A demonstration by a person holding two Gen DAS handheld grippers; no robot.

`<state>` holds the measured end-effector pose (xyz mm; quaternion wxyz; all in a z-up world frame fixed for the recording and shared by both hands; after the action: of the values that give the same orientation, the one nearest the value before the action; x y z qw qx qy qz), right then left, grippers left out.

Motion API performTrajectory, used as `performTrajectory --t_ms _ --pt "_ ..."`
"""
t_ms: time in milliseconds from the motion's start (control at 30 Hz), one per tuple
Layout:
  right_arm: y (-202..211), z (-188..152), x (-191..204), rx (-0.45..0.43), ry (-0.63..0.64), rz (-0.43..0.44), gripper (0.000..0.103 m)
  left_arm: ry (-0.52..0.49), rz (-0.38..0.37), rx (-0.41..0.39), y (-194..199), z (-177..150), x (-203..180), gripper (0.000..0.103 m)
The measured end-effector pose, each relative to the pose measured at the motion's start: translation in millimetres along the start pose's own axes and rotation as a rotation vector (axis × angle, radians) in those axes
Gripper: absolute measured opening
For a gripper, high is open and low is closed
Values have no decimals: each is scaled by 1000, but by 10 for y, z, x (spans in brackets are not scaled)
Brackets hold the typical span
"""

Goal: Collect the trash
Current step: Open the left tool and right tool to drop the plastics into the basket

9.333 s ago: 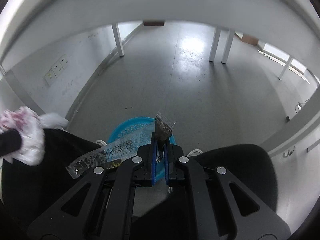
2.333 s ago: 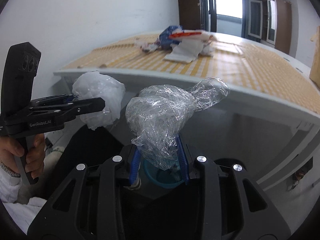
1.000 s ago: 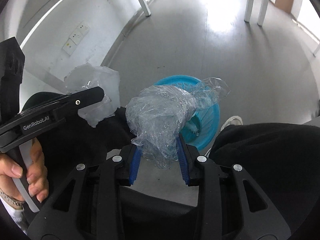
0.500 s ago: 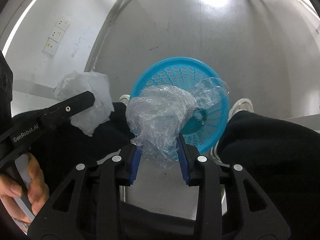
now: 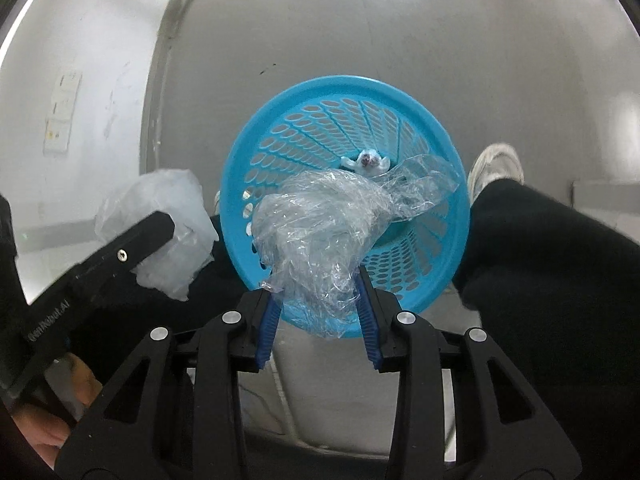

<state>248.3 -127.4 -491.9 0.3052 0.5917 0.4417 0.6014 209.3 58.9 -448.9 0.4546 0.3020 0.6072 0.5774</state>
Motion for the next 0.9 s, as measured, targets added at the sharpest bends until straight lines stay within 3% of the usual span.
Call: performTrajectory --t_ms 200,267,333,467,900 --pt "-80 31 -39 11 -11 -3 40 -2 -12 12 -52 14 -65 44" --pt "-64 72 -24 -6 5 -11 56 -8 -45 -9 -4 42 -116 57" --pt "-50 100 -17 -27 23 -25 63 -20 -48 -30 29 55 -142 70" --pt "-21 69 -24 -23 38 -59 63 -19 -28 -30 -13 31 -121 69" --pt "453 -133 130 -152 146 -141 64 -22 -32 -76 264 -93 -49 70"
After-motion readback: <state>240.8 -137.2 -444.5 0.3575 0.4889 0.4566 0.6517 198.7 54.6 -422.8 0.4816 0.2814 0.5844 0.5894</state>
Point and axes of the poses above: each gripper's, at about its wrist camera, not at the fingertips, and y roughly against the way its jaws point, x to its left, z to its top, the point moved 6 cm from there along -y, roughly the way its jaws point, and after that the axes turned 5 degrees about z, right-handed, at the moved point
